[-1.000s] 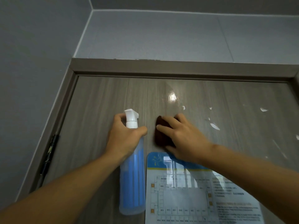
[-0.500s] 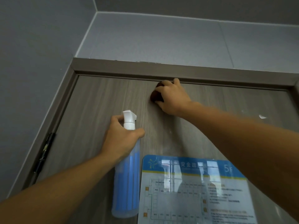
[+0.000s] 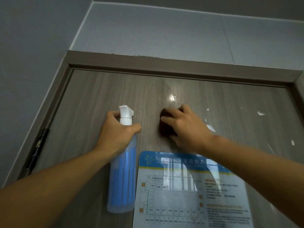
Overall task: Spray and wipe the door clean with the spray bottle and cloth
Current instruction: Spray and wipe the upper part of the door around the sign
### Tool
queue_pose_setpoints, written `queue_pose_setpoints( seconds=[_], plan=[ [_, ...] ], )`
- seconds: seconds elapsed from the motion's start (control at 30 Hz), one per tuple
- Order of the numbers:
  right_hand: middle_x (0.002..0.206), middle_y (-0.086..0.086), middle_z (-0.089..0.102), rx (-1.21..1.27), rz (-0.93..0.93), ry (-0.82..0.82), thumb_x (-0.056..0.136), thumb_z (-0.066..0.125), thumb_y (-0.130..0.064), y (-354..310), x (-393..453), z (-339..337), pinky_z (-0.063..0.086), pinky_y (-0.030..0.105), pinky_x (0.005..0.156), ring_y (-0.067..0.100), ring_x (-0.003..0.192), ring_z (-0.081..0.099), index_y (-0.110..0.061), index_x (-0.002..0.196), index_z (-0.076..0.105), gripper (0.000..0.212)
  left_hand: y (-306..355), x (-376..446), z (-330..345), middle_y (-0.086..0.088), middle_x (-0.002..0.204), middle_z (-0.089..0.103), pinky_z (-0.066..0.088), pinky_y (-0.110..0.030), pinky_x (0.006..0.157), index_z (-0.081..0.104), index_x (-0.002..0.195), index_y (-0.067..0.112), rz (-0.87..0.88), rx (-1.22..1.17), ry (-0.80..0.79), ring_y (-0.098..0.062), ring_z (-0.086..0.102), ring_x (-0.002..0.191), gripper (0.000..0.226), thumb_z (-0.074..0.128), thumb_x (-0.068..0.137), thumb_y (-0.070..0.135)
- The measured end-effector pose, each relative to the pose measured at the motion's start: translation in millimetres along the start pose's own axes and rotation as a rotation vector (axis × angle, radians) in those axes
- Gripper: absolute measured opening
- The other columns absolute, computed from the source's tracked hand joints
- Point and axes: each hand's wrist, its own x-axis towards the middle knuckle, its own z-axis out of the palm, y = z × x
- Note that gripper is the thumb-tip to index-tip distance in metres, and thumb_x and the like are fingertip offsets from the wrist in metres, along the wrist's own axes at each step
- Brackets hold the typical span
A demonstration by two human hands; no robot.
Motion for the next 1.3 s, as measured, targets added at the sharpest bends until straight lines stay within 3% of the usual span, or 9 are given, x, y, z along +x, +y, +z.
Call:
queue_pose_setpoints(
  seconds=[0.17, 0.37, 0.5, 0.6, 0.73, 0.87, 1.03, 1.3],
  plan=[
    [0.145, 0.004, 0.049, -0.001, 0.113, 0.001, 0.097, 0.067, -0.033, 14, 40, -13, 0.046, 0.041, 0.1, 0.031, 0.119, 0.041, -0.023, 0.145, 0.055, 0.05, 0, -1, 1, 0.006, 0.099, 0.063, 0.042, -0.021, 0.058, 0.048, 0.126, 0.026, 0.006, -0.006, 0.014, -0.008, 0.064, 0.079, 0.065, 0.085, 0.073, 0.028],
    [0.151, 0.001, 0.042, -0.057, -0.102, -0.116, 0.093, 0.068, -0.035, -6, -15, -8, 0.044, 0.041, 0.102, 0.029, 0.119, 0.04, -0.027, 0.149, 0.05, 0.059, -3, -1, 1, 0.005, 0.098, 0.064, 0.042, -0.021, 0.057, 0.046, 0.123, 0.026, 0.011, -0.019, 0.032, -0.009, 0.064, 0.077, 0.062, 0.084, 0.075, 0.022],
    [0.149, 0.0, 0.041, -0.082, -0.092, -0.166, 0.092, 0.065, -0.032, -6, -35, -7, 0.046, 0.041, 0.096, 0.027, 0.115, 0.04, -0.027, 0.149, 0.048, 0.059, -4, -1, 2, 0.007, 0.095, 0.064, 0.041, -0.017, 0.054, 0.046, 0.123, 0.027, 0.006, -0.012, 0.051, -0.007, 0.064, 0.074, 0.061, 0.084, 0.075, 0.021],
    [0.144, 0.002, 0.044, -0.101, -0.046, -0.163, 0.089, 0.064, -0.028, -14, -32, -1, 0.044, 0.039, 0.088, 0.028, 0.111, 0.039, -0.025, 0.142, 0.053, 0.054, -2, -1, 4, 0.007, 0.093, 0.064, 0.04, -0.013, 0.047, 0.045, 0.122, 0.029, 0.013, 0.011, 0.053, -0.007, 0.064, 0.071, 0.062, 0.084, 0.074, 0.022],
    [0.145, 0.002, 0.044, -0.066, 0.097, -0.112, 0.094, 0.067, -0.032, -12, -16, -7, 0.044, 0.041, 0.094, 0.031, 0.118, 0.039, -0.024, 0.144, 0.051, 0.054, 3, -2, 6, 0.008, 0.088, 0.063, 0.04, -0.011, 0.044, 0.049, 0.118, 0.027, 0.033, 0.07, 0.075, 0.002, 0.064, 0.064, 0.058, 0.085, 0.073, 0.022],
    [0.139, 0.006, 0.051, -0.057, 0.219, -0.103, 0.095, 0.067, -0.028, -11, 16, -18, 0.044, 0.043, 0.095, 0.035, 0.122, 0.04, -0.019, 0.137, 0.058, 0.043, 9, -5, 7, 0.01, 0.088, 0.065, 0.04, -0.022, 0.053, 0.055, 0.114, 0.025, -0.002, 0.126, 0.079, -0.004, 0.062, 0.069, 0.052, 0.085, 0.072, 0.03],
    [0.146, 0.009, 0.046, -0.024, 0.226, -0.081, 0.095, 0.068, -0.032, 5, -3, -33, 0.046, 0.044, 0.097, 0.036, 0.124, 0.04, -0.02, 0.14, 0.054, 0.049, 22, -13, 10, 0.001, 0.073, 0.065, 0.043, -0.028, 0.055, 0.062, 0.084, 0.02, -0.027, 0.151, 0.027, -0.017, 0.062, 0.063, 0.034, 0.077, 0.06, 0.039],
    [0.149, 0.014, 0.049, 0.029, 0.409, 0.14, 0.091, 0.075, -0.037, 57, -37, -68, 0.046, 0.049, 0.099, 0.042, 0.126, 0.04, -0.018, 0.142, 0.057, 0.058, 60, -28, 44, 0.015, 0.046, 0.049, 0.033, -0.019, 0.04, 0.049, 0.059, 0.02, 0.145, 0.108, -0.163, -0.001, 0.044, 0.041, 0.029, 0.072, 0.055, 0.038]
  ],
)
